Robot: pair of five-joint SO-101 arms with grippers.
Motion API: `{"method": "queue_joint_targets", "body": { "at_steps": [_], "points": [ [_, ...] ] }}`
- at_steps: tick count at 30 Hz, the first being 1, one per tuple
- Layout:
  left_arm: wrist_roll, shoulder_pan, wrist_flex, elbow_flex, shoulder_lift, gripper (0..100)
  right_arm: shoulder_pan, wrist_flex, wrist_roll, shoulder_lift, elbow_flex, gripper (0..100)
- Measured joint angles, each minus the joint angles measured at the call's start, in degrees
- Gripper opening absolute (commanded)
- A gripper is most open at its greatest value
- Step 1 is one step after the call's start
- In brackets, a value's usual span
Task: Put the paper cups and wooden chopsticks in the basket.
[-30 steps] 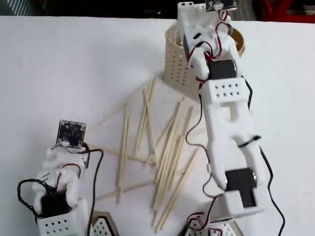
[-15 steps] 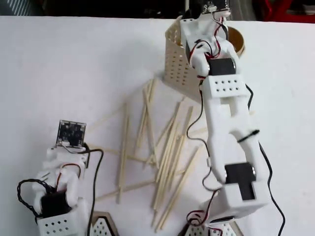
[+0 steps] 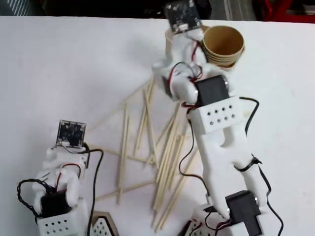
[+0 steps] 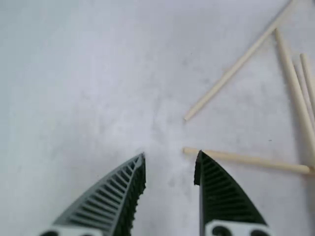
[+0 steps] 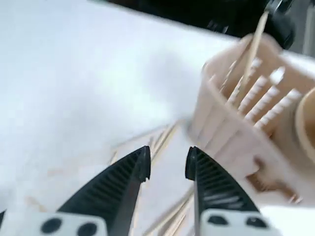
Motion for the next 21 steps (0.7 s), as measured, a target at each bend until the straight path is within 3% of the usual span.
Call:
{"method": "queue_joint_targets", "body": {
  "at_steps": [3, 9, 21],
  "points": [
    [0.0, 0.0, 0.0, 0.0, 0.0, 17, -3.08, 4.48, -2.64, 1.23, -0.09, 13.5],
    [0.0, 0.0, 0.0, 0.0, 0.0, 17, -5.36, 7.91, -7.91, 12.75, -0.09, 23.4],
    [0.0, 0.0, 0.0, 0.0, 0.0, 17, -9.14, 0.44, -12.75, 30.33, -0.09, 23.3]
  ]
}}
